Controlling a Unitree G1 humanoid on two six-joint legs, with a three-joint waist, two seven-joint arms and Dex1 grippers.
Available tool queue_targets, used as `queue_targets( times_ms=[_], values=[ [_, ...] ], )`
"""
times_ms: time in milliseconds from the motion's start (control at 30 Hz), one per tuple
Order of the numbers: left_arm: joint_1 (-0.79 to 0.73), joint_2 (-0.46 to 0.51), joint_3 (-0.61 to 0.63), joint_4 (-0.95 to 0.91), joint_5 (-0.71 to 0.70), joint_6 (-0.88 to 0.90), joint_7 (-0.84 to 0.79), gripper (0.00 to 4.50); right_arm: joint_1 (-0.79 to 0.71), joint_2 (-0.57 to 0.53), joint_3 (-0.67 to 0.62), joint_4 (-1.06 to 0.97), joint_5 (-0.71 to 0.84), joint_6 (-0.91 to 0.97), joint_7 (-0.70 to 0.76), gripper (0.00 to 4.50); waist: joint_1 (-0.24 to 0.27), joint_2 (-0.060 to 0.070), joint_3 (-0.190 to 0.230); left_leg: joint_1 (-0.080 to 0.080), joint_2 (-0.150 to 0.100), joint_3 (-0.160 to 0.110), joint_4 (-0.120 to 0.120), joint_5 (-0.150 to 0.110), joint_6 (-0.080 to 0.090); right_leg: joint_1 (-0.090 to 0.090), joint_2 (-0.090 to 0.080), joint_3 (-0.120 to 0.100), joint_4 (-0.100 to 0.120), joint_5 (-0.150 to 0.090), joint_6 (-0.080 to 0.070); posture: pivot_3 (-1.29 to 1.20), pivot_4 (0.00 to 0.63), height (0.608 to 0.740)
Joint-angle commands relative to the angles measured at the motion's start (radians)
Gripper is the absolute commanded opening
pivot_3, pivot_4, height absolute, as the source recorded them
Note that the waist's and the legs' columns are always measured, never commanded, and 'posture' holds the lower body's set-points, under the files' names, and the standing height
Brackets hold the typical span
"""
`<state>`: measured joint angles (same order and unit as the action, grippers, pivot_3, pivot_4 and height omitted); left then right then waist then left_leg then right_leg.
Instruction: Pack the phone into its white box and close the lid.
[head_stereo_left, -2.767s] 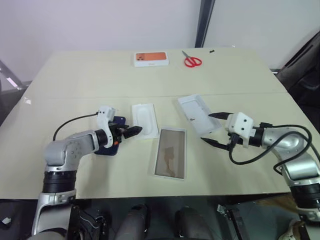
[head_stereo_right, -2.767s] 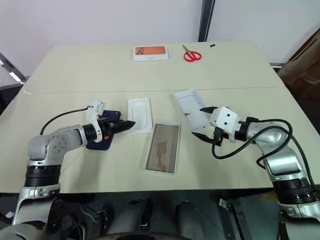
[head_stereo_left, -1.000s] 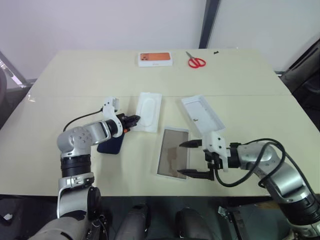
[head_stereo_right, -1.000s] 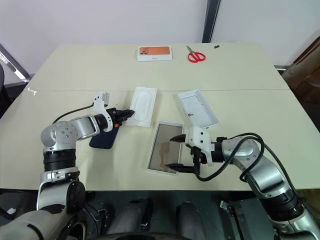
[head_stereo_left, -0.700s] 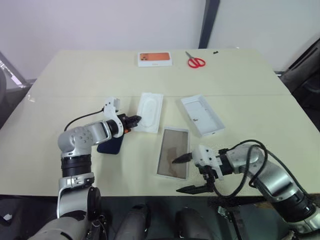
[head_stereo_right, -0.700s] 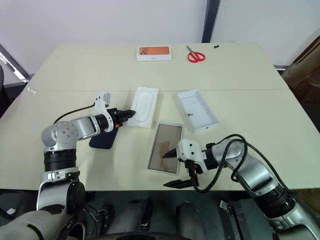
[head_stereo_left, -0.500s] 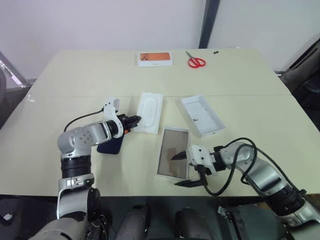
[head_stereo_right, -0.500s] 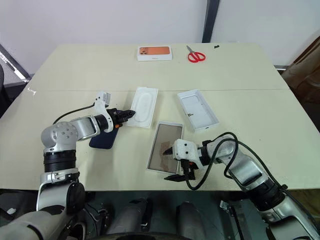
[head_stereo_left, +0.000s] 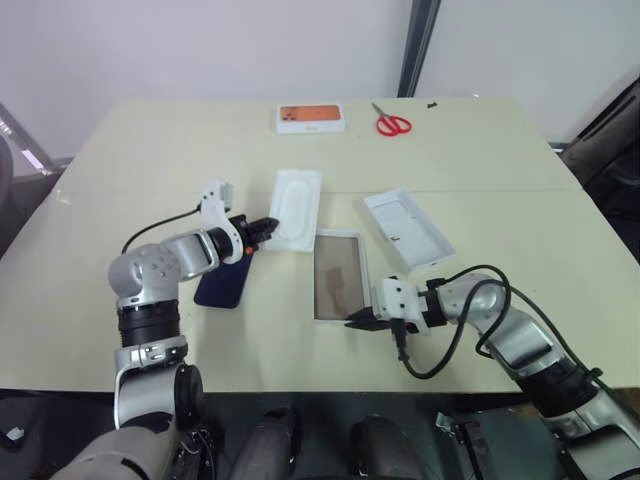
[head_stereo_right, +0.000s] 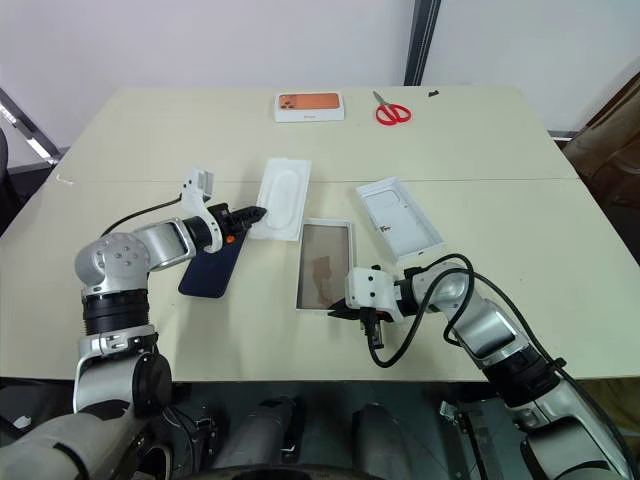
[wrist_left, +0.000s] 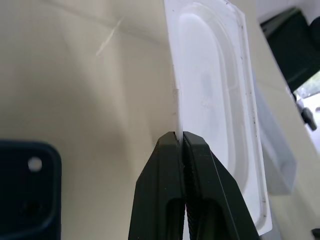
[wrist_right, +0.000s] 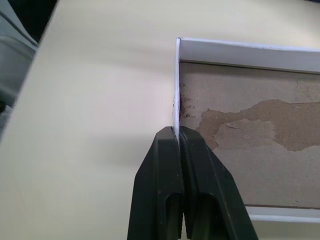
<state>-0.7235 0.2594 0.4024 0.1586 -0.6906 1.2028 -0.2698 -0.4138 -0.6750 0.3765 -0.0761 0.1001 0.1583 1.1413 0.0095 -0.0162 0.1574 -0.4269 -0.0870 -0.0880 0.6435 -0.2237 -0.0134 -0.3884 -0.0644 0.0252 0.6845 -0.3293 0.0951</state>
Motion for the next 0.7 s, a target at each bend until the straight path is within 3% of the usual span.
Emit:
queue_targets(
  times_ms=[33, 233, 333, 567, 700],
  values=[
    [-0.053, 0.004, 0.037, -0.004, -0.041, 0.025, 0.018, 0.00, -0.073, 0.041, -0.014, 0.060, -0.051, -0.049, -0.049, 0.02, -0.001, 0.000, 0.000, 0.000, 0.000, 0.000, 0.000, 0.000, 0.000, 0.000, 0.000, 0.000, 0.000, 0.000, 0.000, 0.00, 0.150, 0.734],
    [-0.057, -0.014, 0.034, -0.038, -0.063, 0.061, 0.044, 0.00, -0.121, 0.094, -0.012, 0.132, -0.082, -0.094, -0.063, 0.02, -0.003, 0.000, 0.000, 0.000, 0.000, 0.000, 0.000, 0.000, 0.000, -0.001, 0.000, 0.000, 0.000, 0.000, 0.000, 0.00, 0.150, 0.734],
    [-0.026, -0.034, 0.027, -0.087, -0.081, 0.100, 0.055, 0.00, -0.120, 0.096, -0.022, 0.132, -0.055, -0.080, -0.031, 0.90, -0.004, 0.000, 0.000, 0.000, 0.000, 0.000, 0.000, 0.000, 0.000, -0.001, 0.000, 0.000, 0.000, 0.000, 0.000, 0.00, 0.150, 0.734],
    [0.033, -0.100, 0.018, -0.171, -0.094, 0.136, 0.101, 0.00, -0.115, 0.083, -0.059, 0.136, -0.068, -0.117, -0.055, 4.34, -0.005, 0.000, 0.000, 0.000, 0.000, 0.000, 0.000, 0.000, 0.000, -0.001, 0.000, 0.000, 0.000, 0.000, 0.000, 0.00, 0.150, 0.734],
    [0.071, -0.131, 0.019, -0.244, -0.098, 0.181, 0.147, 0.00, -0.094, 0.048, -0.141, 0.106, -0.011, -0.065, -0.058, 4.47, 0.000, 0.000, 0.000, 0.000, 0.000, 0.000, 0.000, 0.000, 0.000, -0.001, 0.000, 0.000, 0.000, 0.000, 0.000, 0.00, 0.150, 0.734]
  ],
)
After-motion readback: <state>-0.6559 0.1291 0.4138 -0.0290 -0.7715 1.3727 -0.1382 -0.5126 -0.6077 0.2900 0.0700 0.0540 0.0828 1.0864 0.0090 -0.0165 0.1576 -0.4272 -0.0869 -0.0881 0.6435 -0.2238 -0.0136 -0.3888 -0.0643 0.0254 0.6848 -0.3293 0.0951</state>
